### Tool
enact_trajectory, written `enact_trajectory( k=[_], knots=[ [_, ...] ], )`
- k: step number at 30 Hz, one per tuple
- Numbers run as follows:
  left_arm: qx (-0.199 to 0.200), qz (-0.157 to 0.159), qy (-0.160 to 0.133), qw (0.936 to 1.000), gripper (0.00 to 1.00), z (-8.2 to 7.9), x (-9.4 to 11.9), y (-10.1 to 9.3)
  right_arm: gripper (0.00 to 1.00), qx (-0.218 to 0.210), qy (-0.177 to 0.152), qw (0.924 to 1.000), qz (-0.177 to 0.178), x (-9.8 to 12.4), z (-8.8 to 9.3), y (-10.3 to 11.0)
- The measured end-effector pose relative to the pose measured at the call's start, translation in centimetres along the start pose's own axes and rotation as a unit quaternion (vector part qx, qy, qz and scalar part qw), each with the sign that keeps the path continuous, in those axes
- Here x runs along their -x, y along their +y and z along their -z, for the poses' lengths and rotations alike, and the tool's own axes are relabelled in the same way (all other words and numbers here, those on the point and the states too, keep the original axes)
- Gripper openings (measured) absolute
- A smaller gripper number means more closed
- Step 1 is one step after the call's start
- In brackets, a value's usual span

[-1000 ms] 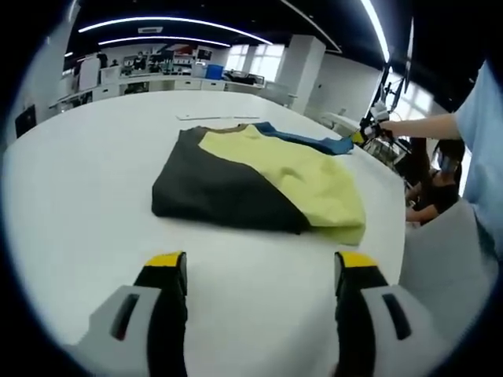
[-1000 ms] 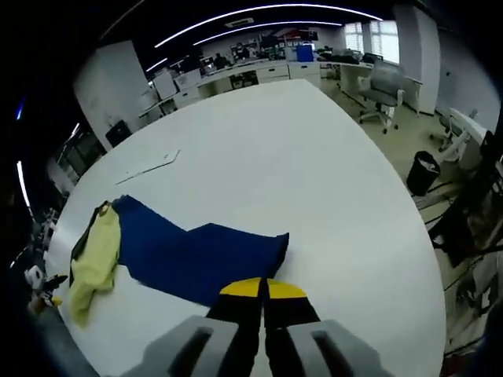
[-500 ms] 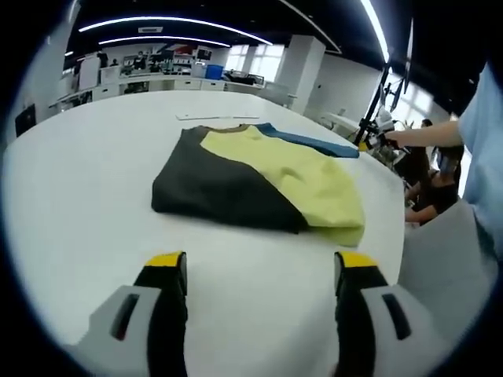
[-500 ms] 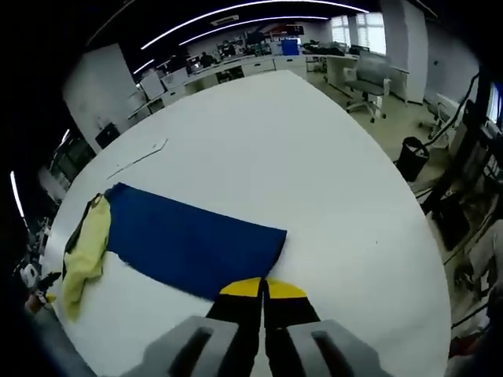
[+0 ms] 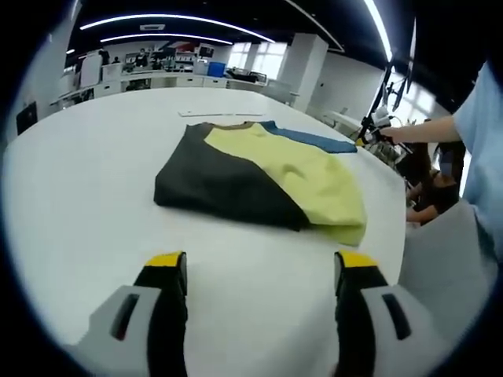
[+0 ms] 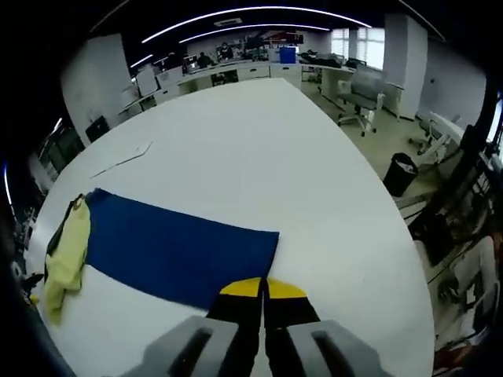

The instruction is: Fold the garment on the visible template until the final outline fits inside the template.

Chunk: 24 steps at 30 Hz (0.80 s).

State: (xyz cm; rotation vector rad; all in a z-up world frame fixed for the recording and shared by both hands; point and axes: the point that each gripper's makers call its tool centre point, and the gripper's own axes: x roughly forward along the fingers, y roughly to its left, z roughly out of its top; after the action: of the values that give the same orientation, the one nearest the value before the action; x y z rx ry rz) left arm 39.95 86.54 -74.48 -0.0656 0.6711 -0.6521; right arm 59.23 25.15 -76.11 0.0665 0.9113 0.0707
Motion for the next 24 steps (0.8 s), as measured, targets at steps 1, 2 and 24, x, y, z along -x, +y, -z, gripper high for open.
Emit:
enact_trajectory(
  k=[1, 2, 24],
  knots=[
    [0.000, 0.000, 0.000, 1.0000, 0.74, 0.0, 0.0, 0.0, 0.00, 0.001, -0.001, 1.0000, 0.001, 0.0, -0.1, 0.0],
    [0.000, 0.000, 0.001, 1.0000, 0.74, 0.0, 0.0, 0.0, 0.00, 0.005, -0.002, 1.0000, 0.002, -0.2, -0.2, 0.0],
    [-0.004, 0.001, -0.007, 1.0000, 0.74, -0.3, 0.2, -0.2, 0.34, 0.046, -0.046, 0.9971, -0.040, 1.3, 0.0, 1.3]
  ],
)
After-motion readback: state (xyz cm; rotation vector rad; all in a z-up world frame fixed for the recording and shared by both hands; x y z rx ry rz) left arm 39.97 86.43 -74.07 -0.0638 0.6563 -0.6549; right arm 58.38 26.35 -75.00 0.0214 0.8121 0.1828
